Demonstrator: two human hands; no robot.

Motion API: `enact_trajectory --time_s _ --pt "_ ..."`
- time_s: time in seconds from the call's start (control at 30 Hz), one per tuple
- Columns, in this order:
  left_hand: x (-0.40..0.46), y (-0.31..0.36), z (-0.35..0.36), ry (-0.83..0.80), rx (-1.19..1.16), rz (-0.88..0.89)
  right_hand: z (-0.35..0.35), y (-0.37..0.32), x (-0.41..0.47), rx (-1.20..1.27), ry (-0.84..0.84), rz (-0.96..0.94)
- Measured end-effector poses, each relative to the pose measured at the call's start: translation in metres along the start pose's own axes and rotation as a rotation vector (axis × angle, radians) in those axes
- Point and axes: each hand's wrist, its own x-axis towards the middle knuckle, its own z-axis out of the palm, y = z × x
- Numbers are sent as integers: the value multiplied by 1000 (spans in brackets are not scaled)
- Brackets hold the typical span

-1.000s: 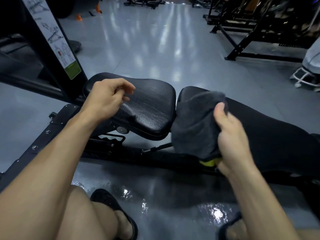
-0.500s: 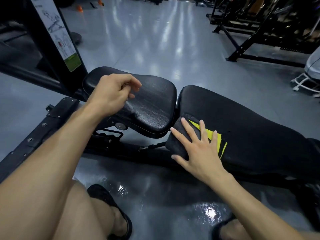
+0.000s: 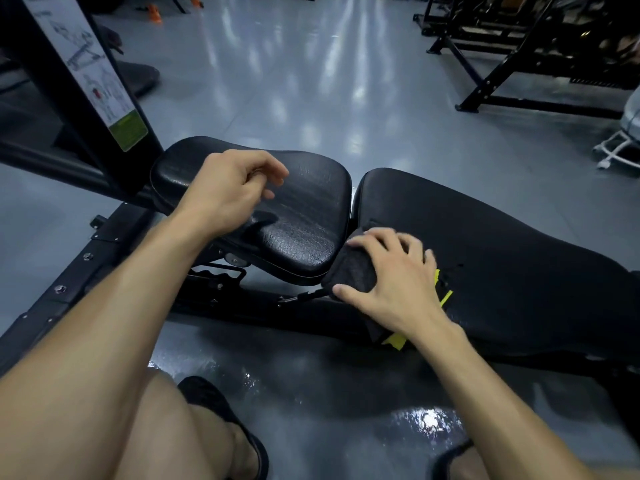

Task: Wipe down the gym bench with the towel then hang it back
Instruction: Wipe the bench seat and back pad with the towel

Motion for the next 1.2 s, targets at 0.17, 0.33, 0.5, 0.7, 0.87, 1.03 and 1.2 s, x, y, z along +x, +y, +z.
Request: enact_trajectory --time_s 0.17,0.33,0.5,0.7,0.87,1.03,1.2 --pt "8 -2 10 -31 -6 16 11 -11 11 -77 -82 148" --pt "17 1 24 -66 -1 27 33 -31 -22 -220 77 124" --pt "26 11 39 -81 -2 35 28 -32 -3 -256 2 123" --pt "17 26 52 -97 10 35 17 -38 34 -224 -85 113" --pt "5 28 54 -136 27 45 26 -15 -27 -159 72 2" --pt "5 26 49 -121 21 60 29 21 -60 -155 118 -35" --pt "3 25 42 -114 36 103 28 -10 -22 -226 117 -16"
